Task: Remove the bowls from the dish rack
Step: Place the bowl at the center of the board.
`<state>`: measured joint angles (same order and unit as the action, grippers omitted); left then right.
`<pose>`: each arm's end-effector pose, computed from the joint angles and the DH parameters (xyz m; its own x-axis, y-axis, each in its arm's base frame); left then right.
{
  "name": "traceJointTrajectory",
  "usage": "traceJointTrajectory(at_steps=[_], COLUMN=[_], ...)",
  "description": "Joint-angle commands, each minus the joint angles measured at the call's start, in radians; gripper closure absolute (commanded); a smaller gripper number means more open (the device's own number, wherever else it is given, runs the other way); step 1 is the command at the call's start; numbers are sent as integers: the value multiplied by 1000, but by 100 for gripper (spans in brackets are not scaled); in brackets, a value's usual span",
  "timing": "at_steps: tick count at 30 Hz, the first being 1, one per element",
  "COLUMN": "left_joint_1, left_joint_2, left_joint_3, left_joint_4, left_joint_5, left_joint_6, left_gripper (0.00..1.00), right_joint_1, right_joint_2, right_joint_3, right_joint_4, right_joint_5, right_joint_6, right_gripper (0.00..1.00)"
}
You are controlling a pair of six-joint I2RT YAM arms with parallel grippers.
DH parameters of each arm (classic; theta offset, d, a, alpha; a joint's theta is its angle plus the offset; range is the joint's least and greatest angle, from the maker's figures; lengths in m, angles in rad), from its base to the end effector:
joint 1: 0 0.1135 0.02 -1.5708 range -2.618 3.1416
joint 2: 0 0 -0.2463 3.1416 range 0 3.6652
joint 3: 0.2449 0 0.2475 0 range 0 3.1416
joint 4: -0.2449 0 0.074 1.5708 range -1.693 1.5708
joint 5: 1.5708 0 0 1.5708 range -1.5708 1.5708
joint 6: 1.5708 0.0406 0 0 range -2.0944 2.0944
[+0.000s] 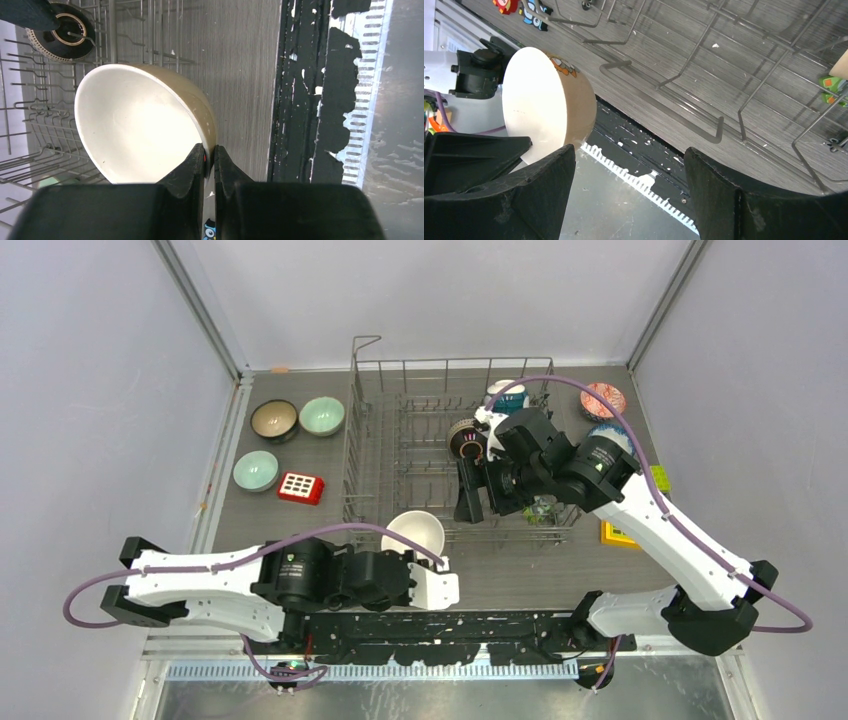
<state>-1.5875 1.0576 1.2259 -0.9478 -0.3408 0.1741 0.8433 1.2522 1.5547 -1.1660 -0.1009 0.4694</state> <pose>0.0101 -0.2058 0.3485 0.1755 0.7306 -0.6598 0.9300 0.0968 0.3546 0.1489 0.1734 0.3893 -0.8066 -0.2291 -0.5449 -0.4728 0.8033 0.3622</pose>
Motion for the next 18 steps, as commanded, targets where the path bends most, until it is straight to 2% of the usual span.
traceJointTrajectory(at_steps=[1,12,18], left_joint_1=[-13,-13,-13], left_joint_2=[-27,15,11], left_joint_3=[0,13,-26], left_joint_4=[47,50,95], left_joint_5=[-81,-56,-12], left_joint_6=[51,150,212], left_gripper=[100,100,100], right_joint_1=[6,18,90], right_joint_2=[-30,8,49], right_joint_3=[1,60,103], right_joint_4=[12,-6,-56], right_joint_5=[-32,-42,19], right_joint_6=[-1,-8,-11], right_gripper=[17,17,19])
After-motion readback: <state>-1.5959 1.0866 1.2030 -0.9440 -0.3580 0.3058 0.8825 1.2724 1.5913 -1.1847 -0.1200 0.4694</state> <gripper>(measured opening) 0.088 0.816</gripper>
